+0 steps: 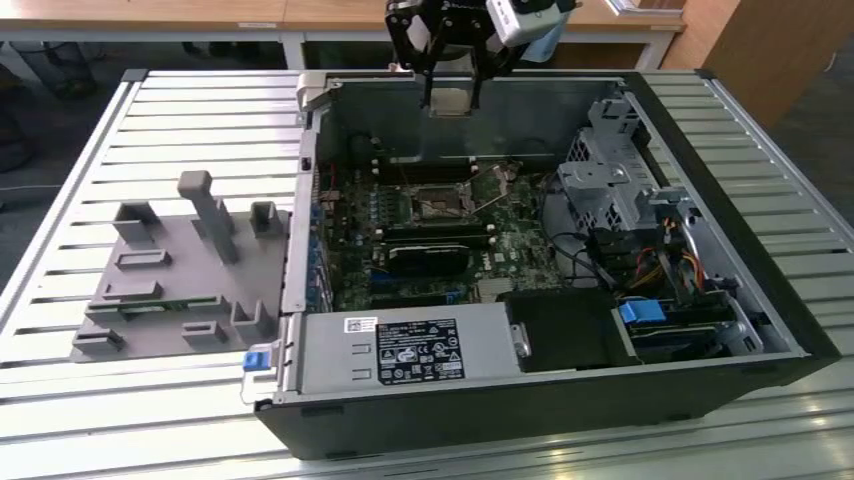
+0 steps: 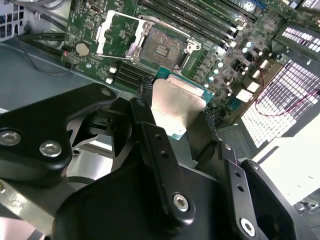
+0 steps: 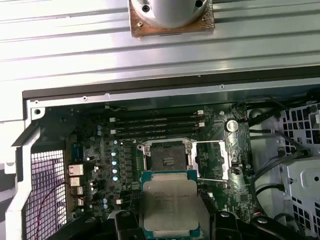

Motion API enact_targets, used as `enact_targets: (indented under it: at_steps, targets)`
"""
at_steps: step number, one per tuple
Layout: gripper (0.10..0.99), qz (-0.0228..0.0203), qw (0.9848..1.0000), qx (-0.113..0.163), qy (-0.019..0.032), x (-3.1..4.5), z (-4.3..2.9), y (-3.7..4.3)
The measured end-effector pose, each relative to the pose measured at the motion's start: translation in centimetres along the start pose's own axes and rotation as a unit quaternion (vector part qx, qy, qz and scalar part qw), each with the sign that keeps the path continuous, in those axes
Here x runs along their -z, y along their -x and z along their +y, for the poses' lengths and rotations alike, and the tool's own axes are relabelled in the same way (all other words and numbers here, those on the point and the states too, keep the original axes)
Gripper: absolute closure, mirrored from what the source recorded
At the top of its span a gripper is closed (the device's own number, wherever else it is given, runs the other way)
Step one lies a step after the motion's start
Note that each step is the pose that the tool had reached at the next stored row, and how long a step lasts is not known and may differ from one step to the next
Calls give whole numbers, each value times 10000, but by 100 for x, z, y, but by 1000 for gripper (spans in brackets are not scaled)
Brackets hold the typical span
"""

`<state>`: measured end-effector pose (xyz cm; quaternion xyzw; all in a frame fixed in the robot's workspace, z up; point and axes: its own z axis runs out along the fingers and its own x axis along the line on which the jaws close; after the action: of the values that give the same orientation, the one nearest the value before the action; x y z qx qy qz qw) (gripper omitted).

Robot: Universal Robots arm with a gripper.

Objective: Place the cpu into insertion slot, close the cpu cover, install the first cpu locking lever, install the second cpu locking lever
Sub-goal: 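Place the cpu into insertion slot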

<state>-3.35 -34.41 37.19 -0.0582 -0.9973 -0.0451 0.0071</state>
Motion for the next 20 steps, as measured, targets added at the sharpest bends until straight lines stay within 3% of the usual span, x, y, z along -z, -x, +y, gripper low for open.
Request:
enact_targets:
  at_steps: [9,20]
  targets:
    - [561,-33,9993,-369,7,-1,0,0]
    - [561,-65,9973,-729,14,-5,-1,0]
